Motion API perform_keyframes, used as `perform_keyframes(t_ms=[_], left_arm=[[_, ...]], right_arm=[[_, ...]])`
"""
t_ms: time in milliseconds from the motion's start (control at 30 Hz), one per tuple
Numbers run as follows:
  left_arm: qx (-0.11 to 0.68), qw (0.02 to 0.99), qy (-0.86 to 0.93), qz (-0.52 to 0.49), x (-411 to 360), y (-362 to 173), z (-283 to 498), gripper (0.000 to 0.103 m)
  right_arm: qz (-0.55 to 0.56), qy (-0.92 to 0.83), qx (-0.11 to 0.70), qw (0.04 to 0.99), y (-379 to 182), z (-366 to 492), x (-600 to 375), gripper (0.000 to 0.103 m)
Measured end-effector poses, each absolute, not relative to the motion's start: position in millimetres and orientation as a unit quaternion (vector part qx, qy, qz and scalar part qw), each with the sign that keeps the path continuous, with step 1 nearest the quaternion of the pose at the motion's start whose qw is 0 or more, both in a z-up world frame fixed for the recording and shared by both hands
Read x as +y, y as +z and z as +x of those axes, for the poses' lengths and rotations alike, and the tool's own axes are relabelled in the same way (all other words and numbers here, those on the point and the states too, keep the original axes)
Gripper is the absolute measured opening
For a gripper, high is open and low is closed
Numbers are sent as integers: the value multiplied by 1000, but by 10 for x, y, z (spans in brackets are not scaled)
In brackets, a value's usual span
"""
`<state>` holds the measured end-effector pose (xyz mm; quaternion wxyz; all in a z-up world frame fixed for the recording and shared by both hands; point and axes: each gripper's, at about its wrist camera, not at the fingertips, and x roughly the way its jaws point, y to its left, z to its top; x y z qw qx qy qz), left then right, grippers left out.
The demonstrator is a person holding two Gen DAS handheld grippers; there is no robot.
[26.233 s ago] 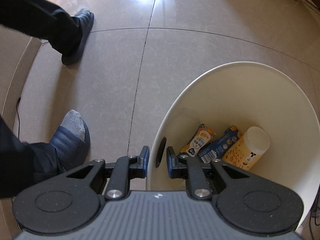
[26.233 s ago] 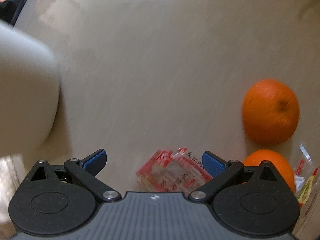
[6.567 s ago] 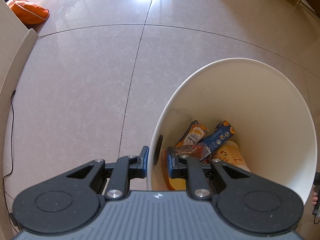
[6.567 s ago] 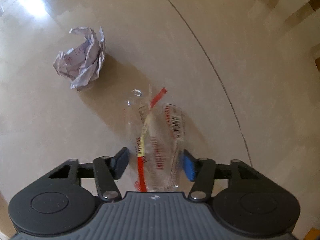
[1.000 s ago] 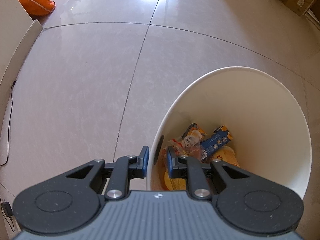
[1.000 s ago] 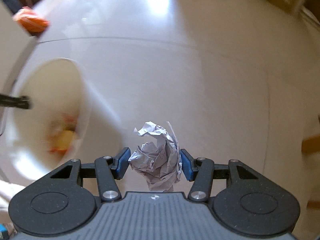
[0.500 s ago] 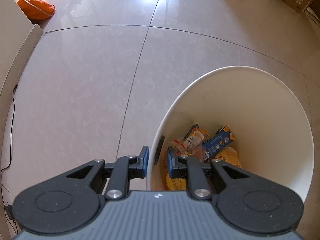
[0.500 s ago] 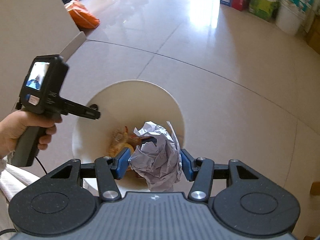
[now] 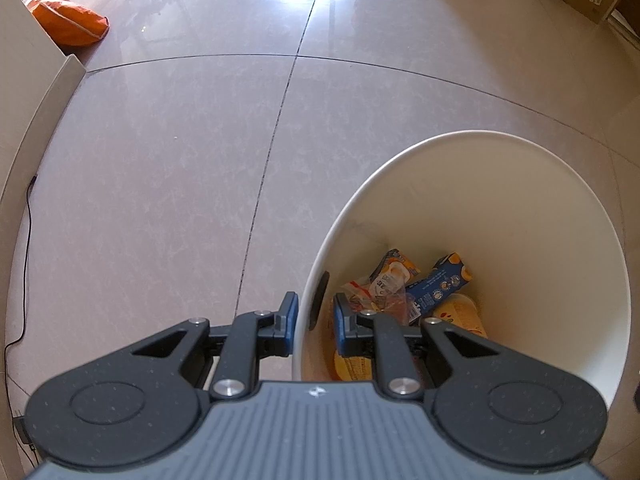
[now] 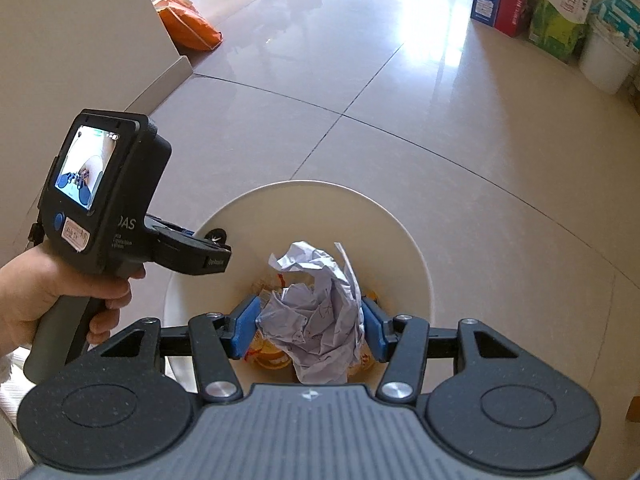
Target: Organize objects
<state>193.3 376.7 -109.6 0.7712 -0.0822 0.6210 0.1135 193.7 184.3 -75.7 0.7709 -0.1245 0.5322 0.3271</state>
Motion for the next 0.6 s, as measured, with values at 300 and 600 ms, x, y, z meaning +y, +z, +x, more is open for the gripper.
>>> perform_keyframes(t_ms=[300, 600], left_arm=[[621, 771, 112, -82, 3779, -1109, 1926, 17], [619, 773, 109, -83, 3770, -1104, 1914, 18]], right_arm=[[-121, 324, 508, 789, -673, 1908, 1954, 103], [-102, 291, 524, 794, -788, 1842, 1937, 103]])
